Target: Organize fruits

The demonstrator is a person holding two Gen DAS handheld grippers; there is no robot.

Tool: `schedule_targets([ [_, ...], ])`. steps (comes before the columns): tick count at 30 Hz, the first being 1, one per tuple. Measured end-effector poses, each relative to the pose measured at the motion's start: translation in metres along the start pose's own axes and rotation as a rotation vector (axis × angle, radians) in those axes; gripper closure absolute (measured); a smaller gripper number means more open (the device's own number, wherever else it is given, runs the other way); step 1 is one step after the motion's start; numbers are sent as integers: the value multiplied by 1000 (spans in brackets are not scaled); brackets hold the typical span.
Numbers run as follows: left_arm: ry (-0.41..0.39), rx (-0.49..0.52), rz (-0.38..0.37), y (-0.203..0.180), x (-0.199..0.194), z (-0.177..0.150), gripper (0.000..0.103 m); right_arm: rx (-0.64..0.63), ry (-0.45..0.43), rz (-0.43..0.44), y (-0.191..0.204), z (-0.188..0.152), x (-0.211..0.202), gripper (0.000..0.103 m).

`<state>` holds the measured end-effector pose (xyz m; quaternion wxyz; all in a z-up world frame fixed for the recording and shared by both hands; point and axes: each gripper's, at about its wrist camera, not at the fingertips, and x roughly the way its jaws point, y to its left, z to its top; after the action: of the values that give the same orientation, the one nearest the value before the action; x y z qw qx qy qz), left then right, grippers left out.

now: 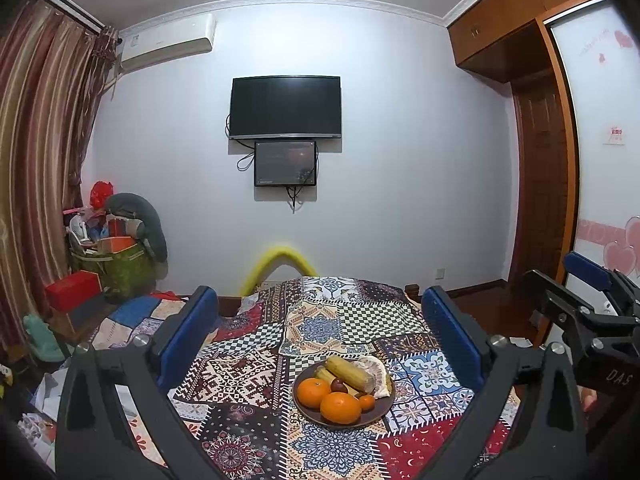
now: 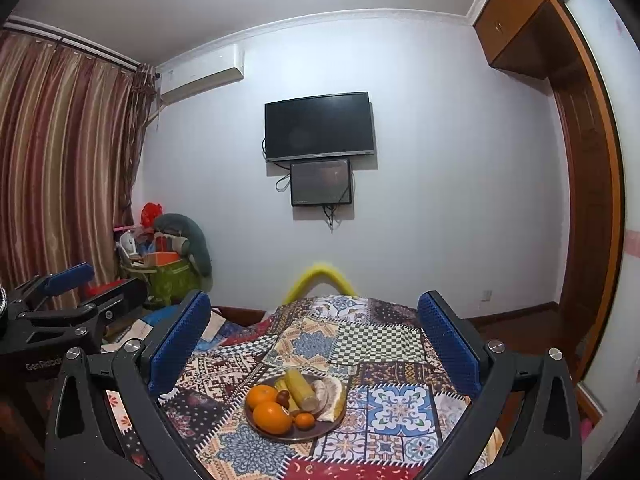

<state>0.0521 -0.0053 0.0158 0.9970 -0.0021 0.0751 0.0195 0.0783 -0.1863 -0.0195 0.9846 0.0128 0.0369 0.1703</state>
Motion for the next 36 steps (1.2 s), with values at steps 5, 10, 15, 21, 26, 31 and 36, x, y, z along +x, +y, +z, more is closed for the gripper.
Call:
schedule_targets([
  [5,8,-11,0,1,2,0,0,2,3,1,0,0,0,0],
  [10,12,-19,1,3,4,-1,0,2,2,-2,-1,2,1,0],
  [15,19,-12,8,3,5,-2,0,4,0,-4,-1,2,1,0],
  [21,22,-3,10,0,6,-4,0,3,-4,-5,-1,4,-1,0],
  [26,20,4,12,-2,7,-4,0,5,-1,-2,0,3,-3,0],
  [31,12,-5,14,-1,7,-3,0,9,1,5,0,4,-4,0],
  [36,18,0,-7,-1,7,-3,0,4,1,4,0,4,-4,0],
])
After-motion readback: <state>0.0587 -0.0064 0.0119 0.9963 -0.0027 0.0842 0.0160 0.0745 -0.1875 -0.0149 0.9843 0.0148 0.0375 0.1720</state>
